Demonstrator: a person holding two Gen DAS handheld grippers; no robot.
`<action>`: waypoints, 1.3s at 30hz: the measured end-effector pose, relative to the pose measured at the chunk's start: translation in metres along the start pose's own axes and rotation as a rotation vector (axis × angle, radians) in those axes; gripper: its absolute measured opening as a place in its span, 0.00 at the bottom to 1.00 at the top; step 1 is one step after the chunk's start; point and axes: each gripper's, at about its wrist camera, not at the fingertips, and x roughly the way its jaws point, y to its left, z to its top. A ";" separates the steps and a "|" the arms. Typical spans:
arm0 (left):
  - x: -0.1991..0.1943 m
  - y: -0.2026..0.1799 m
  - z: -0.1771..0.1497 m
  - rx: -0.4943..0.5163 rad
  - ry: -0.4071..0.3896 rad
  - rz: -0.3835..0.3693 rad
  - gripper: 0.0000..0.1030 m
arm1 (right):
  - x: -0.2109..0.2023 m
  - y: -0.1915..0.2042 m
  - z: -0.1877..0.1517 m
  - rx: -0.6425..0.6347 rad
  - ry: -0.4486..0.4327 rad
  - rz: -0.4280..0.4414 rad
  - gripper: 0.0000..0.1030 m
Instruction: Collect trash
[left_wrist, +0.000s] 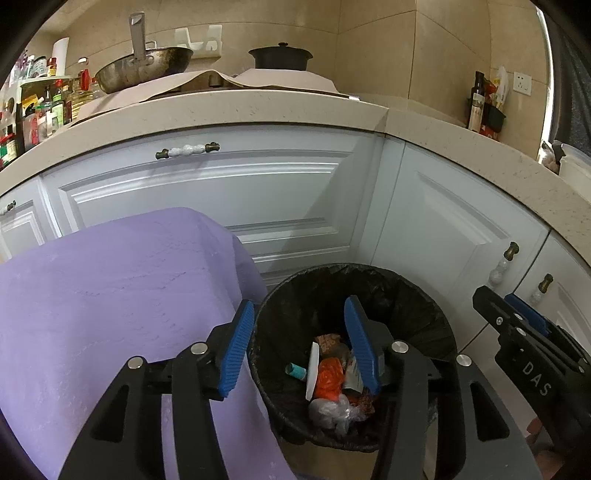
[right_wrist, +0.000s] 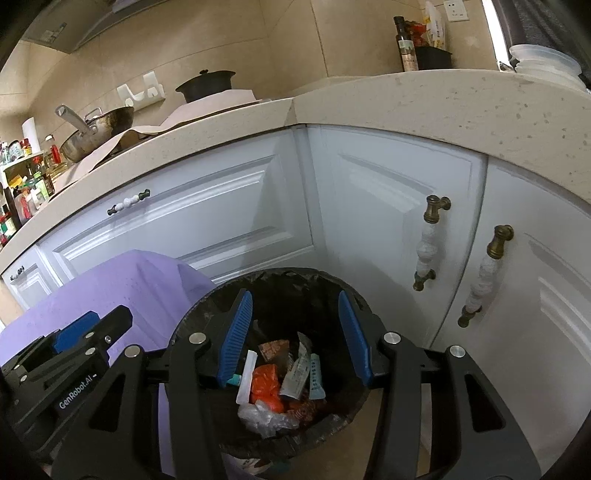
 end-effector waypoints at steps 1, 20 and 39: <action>-0.001 0.000 0.000 0.003 -0.001 0.003 0.50 | -0.001 0.000 0.000 -0.003 -0.001 -0.004 0.46; -0.068 0.018 -0.023 0.014 -0.065 0.011 0.65 | -0.063 0.010 -0.027 -0.024 -0.016 -0.034 0.54; -0.133 0.059 -0.073 -0.024 -0.124 0.057 0.72 | -0.123 0.045 -0.082 -0.087 -0.035 -0.018 0.60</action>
